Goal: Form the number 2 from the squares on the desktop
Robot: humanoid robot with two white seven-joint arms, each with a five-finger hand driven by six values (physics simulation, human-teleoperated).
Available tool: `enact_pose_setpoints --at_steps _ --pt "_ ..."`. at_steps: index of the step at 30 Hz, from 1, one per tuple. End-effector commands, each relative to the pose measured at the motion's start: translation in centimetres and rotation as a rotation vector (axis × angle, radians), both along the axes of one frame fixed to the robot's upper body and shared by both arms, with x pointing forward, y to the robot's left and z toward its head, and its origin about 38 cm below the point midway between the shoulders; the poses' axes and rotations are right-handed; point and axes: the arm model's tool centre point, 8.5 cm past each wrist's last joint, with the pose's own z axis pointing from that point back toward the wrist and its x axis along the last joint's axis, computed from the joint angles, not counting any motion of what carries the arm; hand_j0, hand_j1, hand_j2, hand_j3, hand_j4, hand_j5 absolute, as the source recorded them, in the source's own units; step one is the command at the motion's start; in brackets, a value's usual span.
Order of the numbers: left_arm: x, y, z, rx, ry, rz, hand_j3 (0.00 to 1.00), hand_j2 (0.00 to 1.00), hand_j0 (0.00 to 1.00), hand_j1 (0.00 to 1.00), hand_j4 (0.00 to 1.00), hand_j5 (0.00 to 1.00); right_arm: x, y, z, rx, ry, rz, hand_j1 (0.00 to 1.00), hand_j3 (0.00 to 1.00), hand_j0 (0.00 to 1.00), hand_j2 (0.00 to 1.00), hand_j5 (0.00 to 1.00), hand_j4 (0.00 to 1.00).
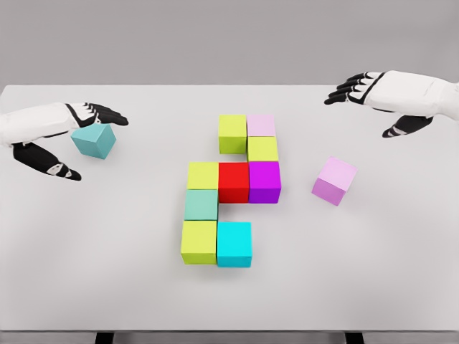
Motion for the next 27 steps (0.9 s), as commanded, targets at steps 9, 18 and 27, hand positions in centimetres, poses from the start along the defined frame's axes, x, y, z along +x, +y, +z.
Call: enact_pose_setpoints --at_steps 9,18,27 --pt "4.2 2.0 -2.4 -0.002 0.006 0.139 1.00 1.00 1.00 1.00 1.00 1.00 -0.3 0.9 -2.8 -0.142 0.061 0.035 1.00 1.00 1.00 1.00 1.00 1.00" --pt "7.1 4.1 -6.7 0.119 0.162 0.339 1.00 1.00 1.00 1.00 1.00 1.00 -0.5 5.5 -5.4 -0.263 0.037 0.150 1.00 1.00 1.00 1.00 1.00 1.00" --pt "9.2 4.6 -8.7 0.086 0.204 0.407 1.00 1.00 1.00 1.00 1.00 1.00 -0.4 4.8 -7.3 -0.355 0.053 0.136 1.00 1.00 1.00 1.00 1.00 1.00"
